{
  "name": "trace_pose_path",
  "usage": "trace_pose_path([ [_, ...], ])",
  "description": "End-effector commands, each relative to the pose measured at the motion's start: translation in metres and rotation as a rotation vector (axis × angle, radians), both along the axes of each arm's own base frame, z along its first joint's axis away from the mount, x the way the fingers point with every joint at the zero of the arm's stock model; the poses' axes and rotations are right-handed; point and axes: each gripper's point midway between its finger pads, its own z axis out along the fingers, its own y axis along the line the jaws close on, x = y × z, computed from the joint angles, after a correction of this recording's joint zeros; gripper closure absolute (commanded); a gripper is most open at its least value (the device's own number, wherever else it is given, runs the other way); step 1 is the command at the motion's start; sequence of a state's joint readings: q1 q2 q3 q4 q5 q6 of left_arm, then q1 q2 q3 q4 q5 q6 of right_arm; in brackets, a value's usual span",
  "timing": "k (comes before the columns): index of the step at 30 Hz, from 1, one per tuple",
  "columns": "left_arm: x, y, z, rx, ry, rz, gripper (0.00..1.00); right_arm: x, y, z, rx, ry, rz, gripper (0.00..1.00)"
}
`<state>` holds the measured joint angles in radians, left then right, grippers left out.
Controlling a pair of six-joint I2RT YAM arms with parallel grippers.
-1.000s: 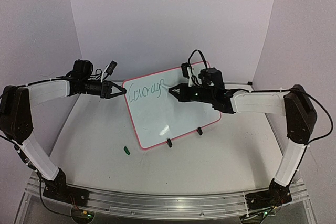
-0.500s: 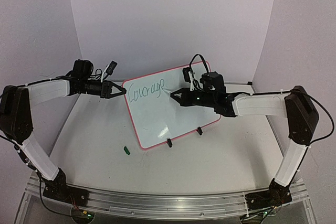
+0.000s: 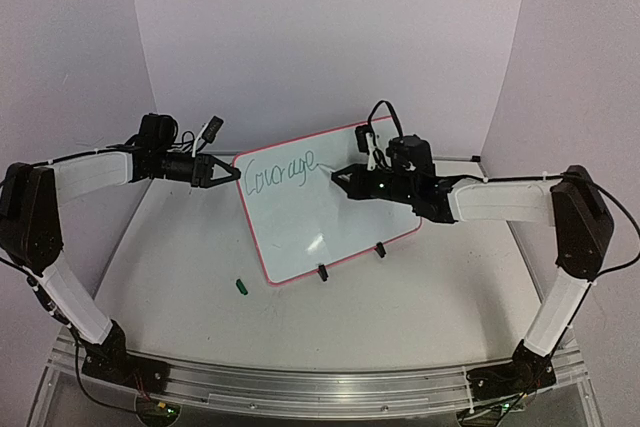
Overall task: Write a sentence on the whiteboard
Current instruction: Write on the whiteboard with the whiteboard.
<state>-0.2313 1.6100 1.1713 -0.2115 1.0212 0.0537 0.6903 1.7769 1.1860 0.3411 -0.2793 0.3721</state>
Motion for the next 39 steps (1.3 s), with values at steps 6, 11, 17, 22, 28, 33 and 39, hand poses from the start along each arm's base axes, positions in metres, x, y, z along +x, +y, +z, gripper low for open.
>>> trace_pose_path([
  [6,-0.010,-0.011,0.000,0.043,-0.075,-0.049,1.00,-0.016,-0.025,0.050,0.063,-0.071,-0.047,1.00],
  [11,-0.010,-0.011,0.002,0.043,-0.082,-0.048,1.00,-0.024,-0.033,0.059,0.073,-0.087,-0.049,1.00],
  [17,-0.011,-0.011,0.003,0.043,-0.083,-0.048,1.00,-0.028,-0.042,0.061,0.075,-0.083,-0.037,1.00],
  [22,-0.010,-0.011,0.002,0.048,-0.085,-0.042,1.00,-0.030,-0.045,0.059,0.072,-0.065,0.002,1.00],
  [28,-0.011,-0.012,0.001,0.054,-0.085,-0.043,1.00,-0.026,-0.057,0.054,0.069,-0.036,0.021,1.00],
  [33,-0.011,-0.012,0.000,0.056,-0.082,-0.043,1.00,-0.024,-0.064,0.051,0.073,-0.025,0.041,1.00],
  [39,-0.012,-0.013,0.002,0.059,-0.092,-0.042,1.00,-0.022,-0.068,0.050,0.076,-0.022,0.064,1.00],
])
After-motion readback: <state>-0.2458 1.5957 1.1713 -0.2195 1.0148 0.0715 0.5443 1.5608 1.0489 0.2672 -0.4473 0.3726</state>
